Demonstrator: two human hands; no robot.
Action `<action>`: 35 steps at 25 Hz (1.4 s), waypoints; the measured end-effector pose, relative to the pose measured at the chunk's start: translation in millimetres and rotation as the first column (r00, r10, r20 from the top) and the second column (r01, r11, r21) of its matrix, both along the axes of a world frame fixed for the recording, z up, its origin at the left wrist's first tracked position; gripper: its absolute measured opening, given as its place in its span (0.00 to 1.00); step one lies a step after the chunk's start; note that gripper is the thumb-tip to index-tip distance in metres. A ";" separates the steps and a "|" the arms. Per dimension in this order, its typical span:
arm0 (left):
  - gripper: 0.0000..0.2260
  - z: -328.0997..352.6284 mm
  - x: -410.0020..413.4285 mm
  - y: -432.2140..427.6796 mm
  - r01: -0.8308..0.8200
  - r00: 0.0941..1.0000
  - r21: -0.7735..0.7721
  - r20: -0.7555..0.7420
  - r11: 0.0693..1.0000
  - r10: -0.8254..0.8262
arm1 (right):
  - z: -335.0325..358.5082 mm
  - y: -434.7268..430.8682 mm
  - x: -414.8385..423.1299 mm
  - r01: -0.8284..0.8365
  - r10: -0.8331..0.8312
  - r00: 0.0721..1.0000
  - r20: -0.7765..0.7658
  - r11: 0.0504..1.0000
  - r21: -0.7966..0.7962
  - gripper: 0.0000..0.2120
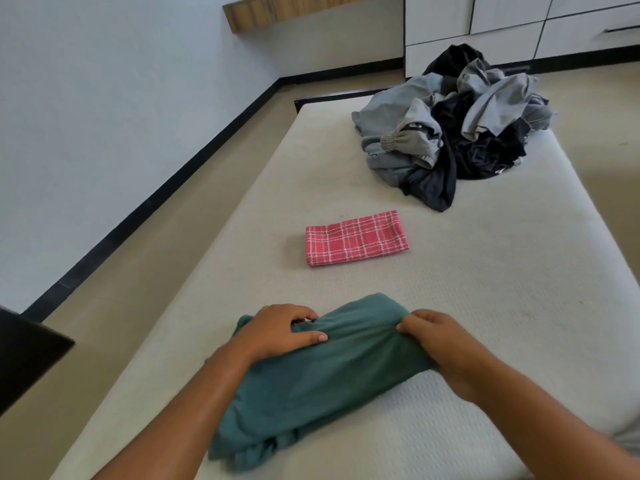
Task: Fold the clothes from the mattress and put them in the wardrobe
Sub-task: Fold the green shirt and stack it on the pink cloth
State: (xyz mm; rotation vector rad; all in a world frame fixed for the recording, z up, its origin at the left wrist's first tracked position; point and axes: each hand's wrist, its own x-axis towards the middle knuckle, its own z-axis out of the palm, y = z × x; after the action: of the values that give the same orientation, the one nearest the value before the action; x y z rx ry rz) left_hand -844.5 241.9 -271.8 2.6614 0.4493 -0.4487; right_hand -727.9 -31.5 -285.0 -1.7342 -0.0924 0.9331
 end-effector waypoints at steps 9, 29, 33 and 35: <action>0.13 -18.1 67.5 -110.2 0.127 0.988 -0.149 0.105 0.981 -0.112 | -0.2 -124.7 95.6 0.448 -0.442 0.893 0.081 0.890 -0.081 0.08; 0.35 -35.5 79.6 -149.5 0.172 0.981 0.123 0.071 0.977 -0.181 | -20.0 -69.6 -53.7 0.590 -0.514 0.748 -0.421 0.804 0.067 0.07; 0.32 -13.5 102.9 -141.2 -0.240 0.969 -0.388 -0.149 0.890 0.197 | -15.5 -65.8 -54.3 0.633 -0.492 0.711 -0.503 0.758 0.154 0.07; 0.30 3.7 111.6 -139.5 -0.355 0.912 -0.500 -0.370 0.790 0.175 | -11.4 -67.4 -50.2 0.657 -0.488 0.699 -0.523 0.726 0.202 0.08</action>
State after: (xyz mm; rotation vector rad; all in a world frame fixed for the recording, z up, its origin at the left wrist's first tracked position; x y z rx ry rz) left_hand -732.9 102.5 -268.0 1.9247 0.6626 -0.7741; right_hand -778.1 -98.9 -296.4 -1.0419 0.5323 0.7298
